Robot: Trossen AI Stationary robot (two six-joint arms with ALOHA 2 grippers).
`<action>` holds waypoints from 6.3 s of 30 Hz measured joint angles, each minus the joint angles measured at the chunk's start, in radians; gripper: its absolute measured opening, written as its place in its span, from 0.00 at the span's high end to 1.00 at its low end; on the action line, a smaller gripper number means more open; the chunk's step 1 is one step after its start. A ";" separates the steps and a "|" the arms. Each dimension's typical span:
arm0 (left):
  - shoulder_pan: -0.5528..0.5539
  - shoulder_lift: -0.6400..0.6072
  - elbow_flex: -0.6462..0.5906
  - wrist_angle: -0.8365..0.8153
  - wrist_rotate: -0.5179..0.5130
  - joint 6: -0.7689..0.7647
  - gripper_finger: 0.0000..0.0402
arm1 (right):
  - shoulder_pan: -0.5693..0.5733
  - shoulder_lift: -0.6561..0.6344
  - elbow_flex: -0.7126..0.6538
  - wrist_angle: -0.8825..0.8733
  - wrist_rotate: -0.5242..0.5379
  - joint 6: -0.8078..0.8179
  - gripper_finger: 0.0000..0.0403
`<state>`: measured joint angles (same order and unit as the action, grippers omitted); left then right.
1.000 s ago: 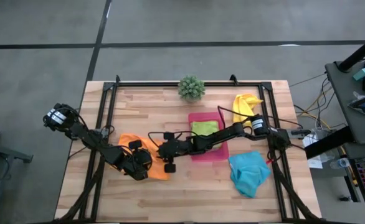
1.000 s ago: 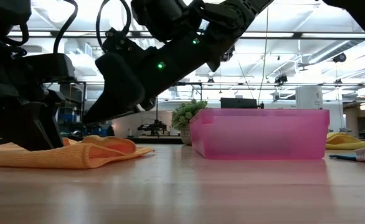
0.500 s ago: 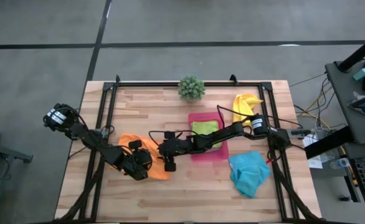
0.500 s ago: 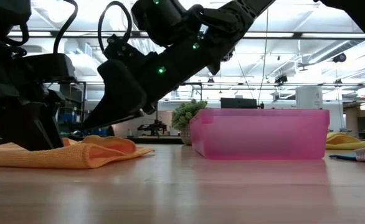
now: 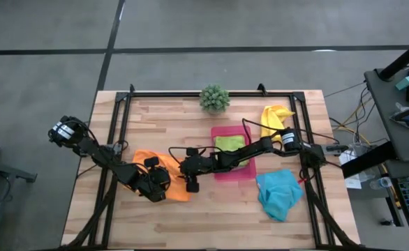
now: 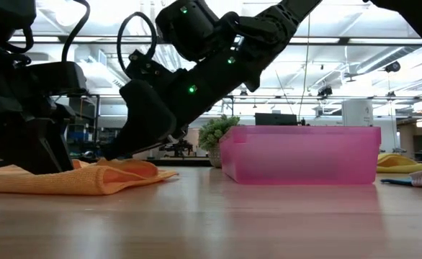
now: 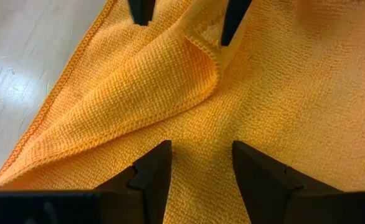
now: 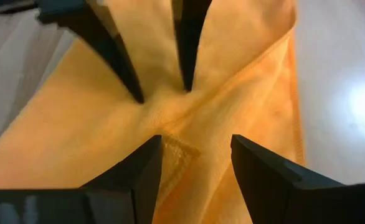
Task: Fold microfiber towels
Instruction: Fold the orange towel
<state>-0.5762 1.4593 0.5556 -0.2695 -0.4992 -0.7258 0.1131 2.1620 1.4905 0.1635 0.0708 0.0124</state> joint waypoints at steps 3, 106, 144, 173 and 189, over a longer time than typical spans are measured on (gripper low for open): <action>0.000 0.000 0.000 0.000 0.000 0.000 0.61 | 0.004 0.005 -0.010 0.005 -0.060 0.001 0.56; 0.000 0.000 -0.004 0.000 -0.008 0.000 0.61 | 0.037 -0.013 0.075 -0.215 0.081 -0.157 0.98; -0.001 -0.046 0.108 -0.011 0.029 0.082 0.61 | 0.036 -0.097 0.189 -0.733 0.325 0.000 0.63; -0.087 0.378 0.549 -0.169 0.044 0.046 0.47 | 0.278 -0.337 -0.082 -0.516 0.315 0.042 0.65; -0.087 0.451 0.549 -0.159 0.002 0.025 0.73 | 0.277 -0.333 -0.122 -0.433 0.322 0.066 0.65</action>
<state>-0.6637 1.9102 1.1049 -0.4282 -0.4974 -0.7010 0.3904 1.8294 1.3682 -0.2699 0.3931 0.0785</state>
